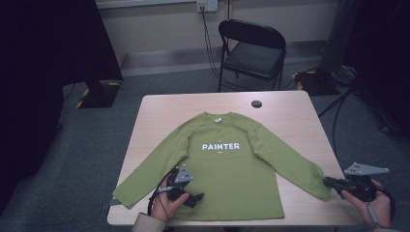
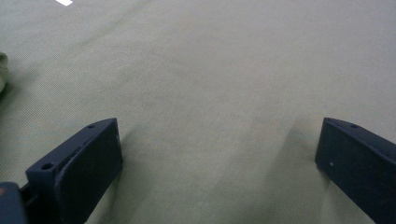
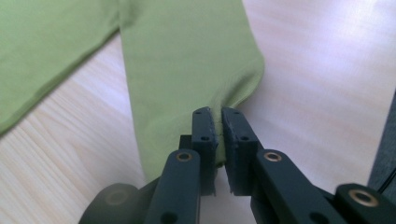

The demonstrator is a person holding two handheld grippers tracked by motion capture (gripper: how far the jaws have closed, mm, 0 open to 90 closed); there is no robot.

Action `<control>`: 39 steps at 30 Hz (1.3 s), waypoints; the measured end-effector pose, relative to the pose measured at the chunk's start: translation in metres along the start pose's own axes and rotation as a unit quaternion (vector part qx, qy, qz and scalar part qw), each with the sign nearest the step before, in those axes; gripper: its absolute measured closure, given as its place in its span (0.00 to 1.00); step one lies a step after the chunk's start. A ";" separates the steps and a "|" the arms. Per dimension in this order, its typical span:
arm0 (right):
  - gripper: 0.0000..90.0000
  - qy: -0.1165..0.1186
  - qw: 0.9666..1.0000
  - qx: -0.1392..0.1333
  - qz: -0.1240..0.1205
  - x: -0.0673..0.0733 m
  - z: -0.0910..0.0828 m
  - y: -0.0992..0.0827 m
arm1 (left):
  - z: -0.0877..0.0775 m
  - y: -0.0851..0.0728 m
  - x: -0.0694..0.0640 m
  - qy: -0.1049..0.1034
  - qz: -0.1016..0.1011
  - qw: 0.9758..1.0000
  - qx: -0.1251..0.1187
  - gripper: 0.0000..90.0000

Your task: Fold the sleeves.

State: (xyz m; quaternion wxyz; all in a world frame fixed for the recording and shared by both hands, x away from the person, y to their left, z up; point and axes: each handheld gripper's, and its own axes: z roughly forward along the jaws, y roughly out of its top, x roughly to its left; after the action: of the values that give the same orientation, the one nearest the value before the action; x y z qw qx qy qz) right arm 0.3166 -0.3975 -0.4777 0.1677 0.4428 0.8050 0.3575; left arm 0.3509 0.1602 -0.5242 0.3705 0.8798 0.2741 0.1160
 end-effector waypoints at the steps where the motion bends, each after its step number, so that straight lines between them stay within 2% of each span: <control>1: 0.93 0.001 1.000 -0.007 0.000 0.001 -0.003 0.005 | 0.000 0.000 0.000 0.000 0.000 1.000 0.000 0.00; 8: 0.93 -0.005 0.999 -0.028 -0.030 0.010 -0.013 0.045 | 0.000 0.000 0.000 0.000 0.000 1.000 0.000 0.00; 15: 0.93 -0.006 0.997 -0.042 -0.069 0.025 -0.017 0.090 | 0.000 0.000 0.000 0.000 0.000 1.000 0.000 0.00; 19: 0.93 -0.002 0.996 -0.053 -0.077 0.030 -0.017 0.111 | 0.000 0.000 0.000 0.000 0.000 1.000 0.000 0.00; 26: 0.93 -0.006 0.993 -0.059 -0.098 0.035 -0.018 0.146 | 0.000 0.000 0.000 0.000 0.000 1.000 0.000 0.00; 30: 0.94 -0.014 0.992 -0.067 -0.110 0.040 -0.021 0.165 | 0.000 0.000 0.000 0.000 0.000 1.000 0.000 0.00; 39: 0.94 -0.012 0.987 -0.080 -0.136 0.053 -0.020 0.208 | 0.000 0.000 0.000 0.000 0.000 1.000 0.000 0.00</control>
State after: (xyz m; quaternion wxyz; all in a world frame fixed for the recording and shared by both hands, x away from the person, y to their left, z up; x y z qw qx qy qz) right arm 0.3984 -0.2884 -0.3111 0.2590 0.3184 0.8248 0.3889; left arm 0.3509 0.1602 -0.5242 0.3706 0.8798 0.2740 0.1161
